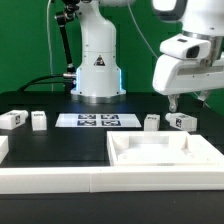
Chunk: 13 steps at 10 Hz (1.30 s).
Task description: Assemble square table
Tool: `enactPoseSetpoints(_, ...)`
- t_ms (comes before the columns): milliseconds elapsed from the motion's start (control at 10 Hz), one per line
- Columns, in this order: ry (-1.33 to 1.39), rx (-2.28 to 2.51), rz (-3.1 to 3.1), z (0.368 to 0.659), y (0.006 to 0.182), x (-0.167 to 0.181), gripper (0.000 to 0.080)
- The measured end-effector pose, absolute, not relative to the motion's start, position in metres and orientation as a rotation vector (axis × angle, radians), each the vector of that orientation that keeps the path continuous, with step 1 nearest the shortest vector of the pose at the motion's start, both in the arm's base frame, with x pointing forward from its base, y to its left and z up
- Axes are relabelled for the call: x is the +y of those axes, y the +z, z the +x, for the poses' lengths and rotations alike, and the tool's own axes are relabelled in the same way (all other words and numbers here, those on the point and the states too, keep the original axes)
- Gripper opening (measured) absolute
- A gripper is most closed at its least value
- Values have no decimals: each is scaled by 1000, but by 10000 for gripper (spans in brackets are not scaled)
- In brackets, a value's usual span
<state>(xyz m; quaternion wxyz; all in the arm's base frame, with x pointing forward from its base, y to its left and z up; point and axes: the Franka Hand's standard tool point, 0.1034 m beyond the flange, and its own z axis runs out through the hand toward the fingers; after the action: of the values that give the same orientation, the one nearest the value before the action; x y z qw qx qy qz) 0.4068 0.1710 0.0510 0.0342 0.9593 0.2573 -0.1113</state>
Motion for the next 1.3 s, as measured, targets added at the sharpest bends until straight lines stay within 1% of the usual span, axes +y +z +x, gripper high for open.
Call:
enactPoseSetpoints(200, -495, 783, 2900, 409, 51, 171, 648)
enactPoseSetpoints(300, -621, 774, 2854, 404, 51, 169, 648)
enactPoseSetpoints(500, -826, 756, 2768, 404, 50, 169, 648)
enactPoseSetpoints(800, -1092, 700, 2627, 403, 43, 178, 648)
enactPoseSetpoints(900, -1122, 698, 2612, 405, 40, 178, 648)
enactPoseSetpoints(1200, -1121, 697, 2613, 405, 40, 178, 648)
enactPoseSetpoints(1300, -1127, 628, 2627, 401, 38, 182, 648)
